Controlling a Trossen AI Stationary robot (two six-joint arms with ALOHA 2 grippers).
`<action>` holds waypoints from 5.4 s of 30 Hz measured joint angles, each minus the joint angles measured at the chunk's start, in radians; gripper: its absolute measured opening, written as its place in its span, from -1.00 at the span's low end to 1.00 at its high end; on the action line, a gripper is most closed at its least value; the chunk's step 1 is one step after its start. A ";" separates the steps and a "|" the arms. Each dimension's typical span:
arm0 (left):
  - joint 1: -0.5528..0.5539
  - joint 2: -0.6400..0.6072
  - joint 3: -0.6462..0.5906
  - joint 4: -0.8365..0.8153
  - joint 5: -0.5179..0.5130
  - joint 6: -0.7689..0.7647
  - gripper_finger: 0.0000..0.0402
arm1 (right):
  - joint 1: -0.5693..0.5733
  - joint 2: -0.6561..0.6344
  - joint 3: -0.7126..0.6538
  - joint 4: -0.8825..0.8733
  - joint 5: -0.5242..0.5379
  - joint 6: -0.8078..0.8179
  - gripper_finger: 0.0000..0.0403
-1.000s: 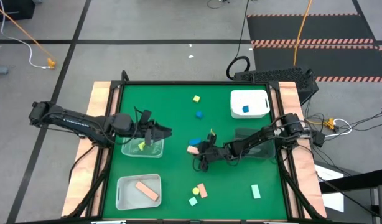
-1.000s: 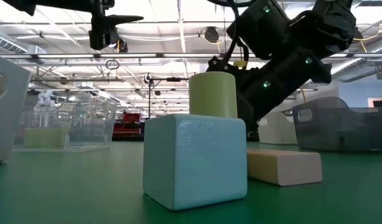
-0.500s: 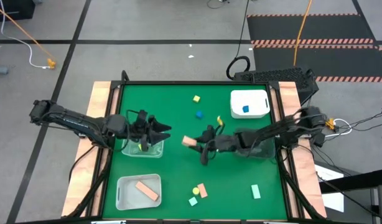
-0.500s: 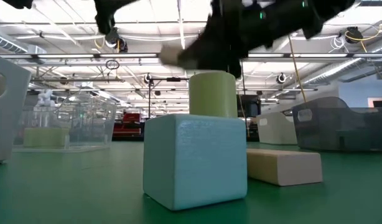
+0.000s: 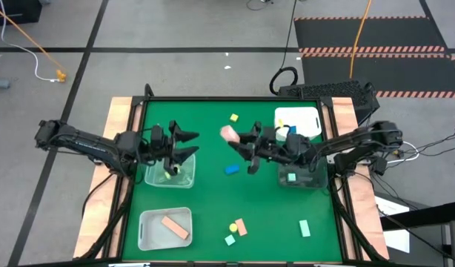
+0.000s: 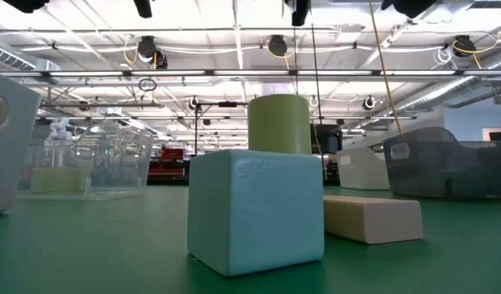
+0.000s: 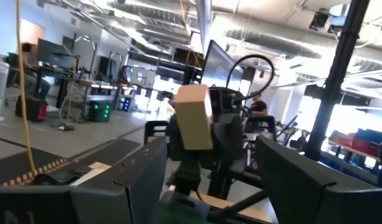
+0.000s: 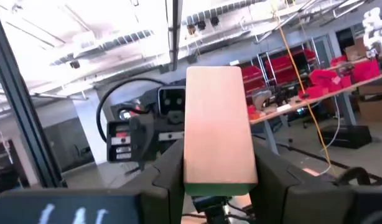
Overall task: Sort & place blocks by color
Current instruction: Put the brown block into the gray bin, then put the blue block into the white bin
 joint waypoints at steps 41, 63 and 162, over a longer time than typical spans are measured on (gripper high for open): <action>0.015 0.359 0.214 0.248 0.109 0.098 0.21 | -0.001 0.068 0.103 -0.078 -0.258 -0.079 -0.44; 0.012 0.359 0.214 0.213 0.187 0.020 -0.33 | 0.007 0.057 0.103 -0.139 -0.273 -0.033 -0.08; -0.536 0.371 0.214 -0.938 0.559 -1.385 0.97 | -0.117 0.366 0.102 -0.885 -0.210 -0.352 0.10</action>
